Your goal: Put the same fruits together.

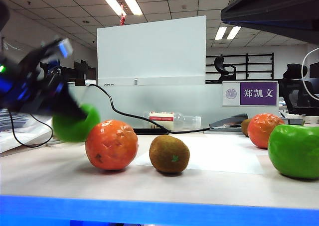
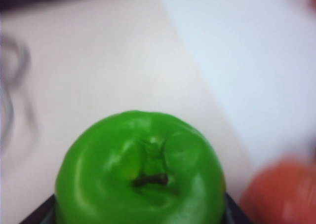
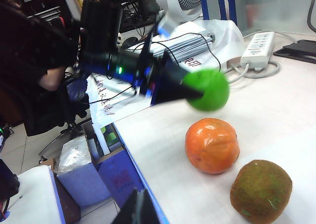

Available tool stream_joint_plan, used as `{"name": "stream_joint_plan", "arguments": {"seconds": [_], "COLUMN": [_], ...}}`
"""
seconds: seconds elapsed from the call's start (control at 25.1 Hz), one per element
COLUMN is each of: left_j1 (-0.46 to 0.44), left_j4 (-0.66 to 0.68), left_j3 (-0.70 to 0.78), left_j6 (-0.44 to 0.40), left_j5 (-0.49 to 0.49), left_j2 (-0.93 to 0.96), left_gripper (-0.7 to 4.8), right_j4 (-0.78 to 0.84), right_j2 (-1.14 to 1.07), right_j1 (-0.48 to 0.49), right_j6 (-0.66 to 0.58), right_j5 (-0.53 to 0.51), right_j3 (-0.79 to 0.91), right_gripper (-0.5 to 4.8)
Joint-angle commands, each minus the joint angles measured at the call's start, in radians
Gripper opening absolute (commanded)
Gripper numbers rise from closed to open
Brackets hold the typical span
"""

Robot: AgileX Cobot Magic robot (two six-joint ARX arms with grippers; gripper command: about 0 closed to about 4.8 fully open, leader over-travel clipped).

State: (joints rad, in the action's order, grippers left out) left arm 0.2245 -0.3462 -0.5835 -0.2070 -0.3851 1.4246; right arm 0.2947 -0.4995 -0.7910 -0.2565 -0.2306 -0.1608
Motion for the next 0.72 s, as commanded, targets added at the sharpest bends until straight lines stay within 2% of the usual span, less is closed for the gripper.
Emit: {"name": "stream_joint_plan", "arguments": {"seconds": [0.04,0.16,0.2,0.32,0.48,0.56,0.72], "left_j1": [0.005,0.036,0.048,0.111,0.211,0.264,0.344], "left_j4": [0.01,0.047,0.051,0.06,0.06,0.06,0.037], "left_j3": [-0.068,-0.134,-0.147,-0.177,-0.187,-0.188,-0.19], "left_j6": [0.031,0.051,0.05,0.05,0.039,0.015,-0.007], "left_j5": [-0.064,-0.111,-0.118,-0.126,-0.132,-0.131,-0.131], "left_j2": [-0.005,-0.005,-0.005,-0.005,-0.003,-0.002,0.011], "left_gripper": [-0.06,-0.06,-0.06,-0.06,-0.06,-0.06,-0.06], "right_j4": [0.016,0.001,-0.023,-0.154,-0.322,-0.345,-0.345], "right_j2": [0.002,0.002,0.003,0.008,0.007,0.008,0.015], "right_j1": [-0.001,0.0,0.0,-0.001,0.0,0.0,0.001], "right_j6": [0.003,0.031,0.048,0.06,0.147,0.181,0.209], "right_j5": [0.022,0.085,0.14,0.359,0.63,0.717,0.816], "right_j3": [-0.007,-0.008,-0.014,-0.056,-0.138,-0.166,-0.191], "right_gripper": [-0.06,-0.06,-0.06,-0.06,-0.06,-0.06,-0.06]}}
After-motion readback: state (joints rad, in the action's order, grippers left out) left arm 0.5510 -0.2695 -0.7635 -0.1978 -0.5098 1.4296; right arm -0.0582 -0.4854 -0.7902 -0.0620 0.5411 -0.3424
